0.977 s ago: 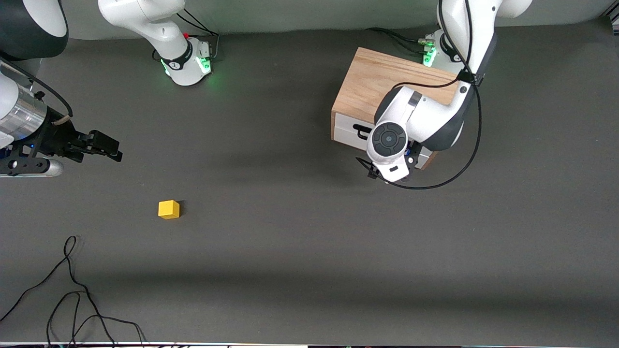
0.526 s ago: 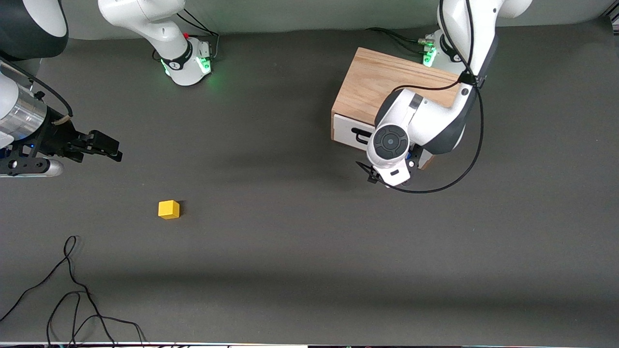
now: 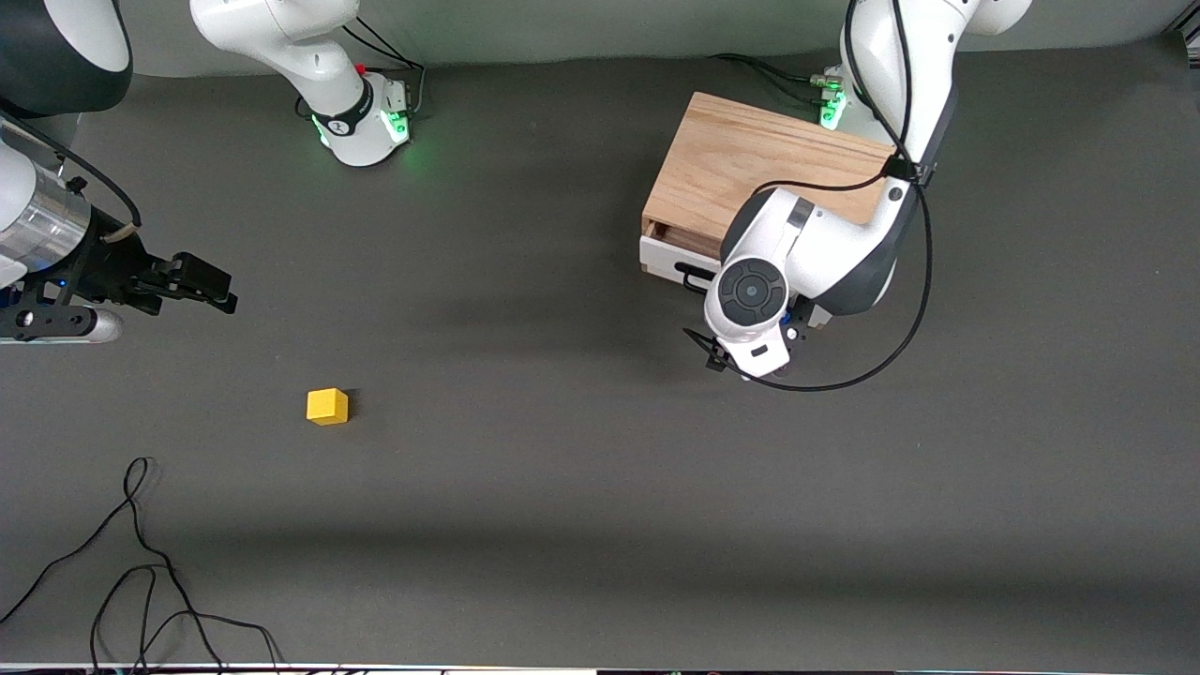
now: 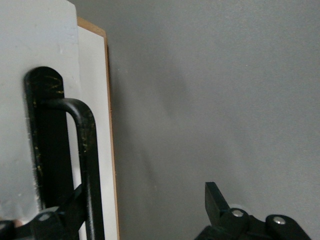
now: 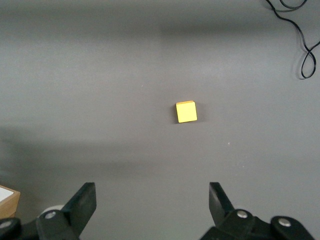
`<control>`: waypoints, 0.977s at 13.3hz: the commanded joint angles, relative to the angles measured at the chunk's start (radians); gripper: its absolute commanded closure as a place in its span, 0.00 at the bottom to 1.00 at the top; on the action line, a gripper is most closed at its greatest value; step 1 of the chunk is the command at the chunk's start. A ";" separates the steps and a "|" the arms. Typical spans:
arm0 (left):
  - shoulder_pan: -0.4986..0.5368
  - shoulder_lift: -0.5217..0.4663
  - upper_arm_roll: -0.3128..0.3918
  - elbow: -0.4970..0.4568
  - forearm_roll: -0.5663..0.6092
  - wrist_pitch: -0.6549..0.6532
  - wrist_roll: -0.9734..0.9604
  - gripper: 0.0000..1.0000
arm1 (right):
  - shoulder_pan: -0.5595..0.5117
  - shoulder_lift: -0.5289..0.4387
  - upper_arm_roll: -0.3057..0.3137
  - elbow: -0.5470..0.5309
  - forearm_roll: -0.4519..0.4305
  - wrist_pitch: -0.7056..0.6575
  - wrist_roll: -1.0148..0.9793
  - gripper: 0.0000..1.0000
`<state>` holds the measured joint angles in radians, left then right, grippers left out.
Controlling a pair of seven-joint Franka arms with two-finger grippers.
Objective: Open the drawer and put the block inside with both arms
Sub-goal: 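Pull the drawer open by its handle with the left gripper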
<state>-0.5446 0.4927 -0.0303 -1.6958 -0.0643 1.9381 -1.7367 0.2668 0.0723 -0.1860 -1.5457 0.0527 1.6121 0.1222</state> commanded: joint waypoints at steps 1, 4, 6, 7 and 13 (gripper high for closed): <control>-0.002 0.053 0.003 0.090 0.012 0.001 -0.014 0.00 | 0.009 0.000 -0.004 0.007 -0.014 -0.001 0.022 0.00; 0.003 0.089 0.003 0.146 0.011 -0.001 -0.015 0.00 | 0.009 -0.002 -0.004 0.007 -0.014 -0.001 0.022 0.00; 0.003 0.112 0.003 0.182 0.012 -0.001 -0.015 0.00 | 0.009 -0.002 -0.004 0.007 -0.014 -0.001 0.022 0.00; 0.005 0.124 0.003 0.202 0.011 -0.001 -0.015 0.00 | 0.009 -0.002 -0.004 0.007 -0.014 -0.001 0.022 0.00; 0.014 0.168 0.003 0.278 0.011 -0.002 -0.017 0.00 | 0.009 -0.002 -0.004 0.007 -0.014 -0.001 0.022 0.00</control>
<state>-0.5303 0.6160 -0.0272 -1.4975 -0.0638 1.9282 -1.7367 0.2668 0.0723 -0.1860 -1.5454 0.0527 1.6121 0.1222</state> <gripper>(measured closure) 0.000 0.000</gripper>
